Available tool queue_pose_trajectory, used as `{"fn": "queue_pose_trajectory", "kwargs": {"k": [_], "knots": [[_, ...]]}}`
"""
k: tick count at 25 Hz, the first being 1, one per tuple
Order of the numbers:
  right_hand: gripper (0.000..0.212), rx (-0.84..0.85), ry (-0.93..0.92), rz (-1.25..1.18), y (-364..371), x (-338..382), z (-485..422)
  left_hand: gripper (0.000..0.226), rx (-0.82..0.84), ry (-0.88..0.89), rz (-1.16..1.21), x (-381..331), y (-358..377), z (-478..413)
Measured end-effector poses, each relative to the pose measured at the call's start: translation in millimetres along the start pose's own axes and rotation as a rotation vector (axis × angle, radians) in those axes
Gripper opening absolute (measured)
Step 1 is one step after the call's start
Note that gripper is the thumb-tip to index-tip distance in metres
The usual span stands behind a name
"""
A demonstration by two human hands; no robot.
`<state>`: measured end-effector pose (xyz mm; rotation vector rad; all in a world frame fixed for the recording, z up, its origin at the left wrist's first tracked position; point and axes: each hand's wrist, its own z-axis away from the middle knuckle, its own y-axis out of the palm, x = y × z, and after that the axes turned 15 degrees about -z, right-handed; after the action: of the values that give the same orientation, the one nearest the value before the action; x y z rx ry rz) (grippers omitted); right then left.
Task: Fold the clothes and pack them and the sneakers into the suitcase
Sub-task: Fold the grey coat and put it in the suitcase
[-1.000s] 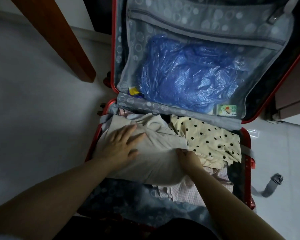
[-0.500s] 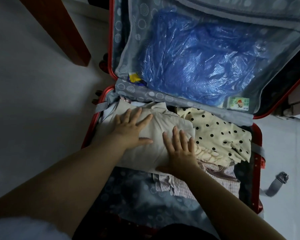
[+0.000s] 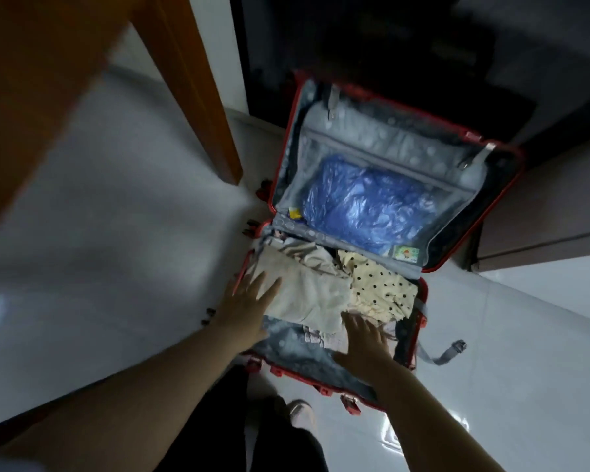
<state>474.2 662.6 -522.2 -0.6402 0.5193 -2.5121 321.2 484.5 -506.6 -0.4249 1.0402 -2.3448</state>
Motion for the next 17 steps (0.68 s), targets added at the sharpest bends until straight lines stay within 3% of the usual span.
{"fn": "queue_pose_trajectory", "kwargs": {"k": [3,7,11,17], "knots": [[0.079,0.03,0.045,-0.161,-39.9,32.7,113.3,0.093,-0.039,-0.092,0.195,0.6,-62.6,113.4],[0.076,-0.1,-0.128,-0.103,-109.7,102.8,224.9,0.083,-0.174,-0.235,0.307,12.5,-143.9,220.9],[0.076,-0.221,-0.328,-0.116,-167.3,194.4,257.1,0.079,-0.444,-0.301,0.43,59.0,-198.4,264.8],[0.075,-0.262,-0.517,-0.137,-170.3,321.1,261.5,0.082,-0.725,-0.428,0.42,162.8,-243.5,280.4]]}}
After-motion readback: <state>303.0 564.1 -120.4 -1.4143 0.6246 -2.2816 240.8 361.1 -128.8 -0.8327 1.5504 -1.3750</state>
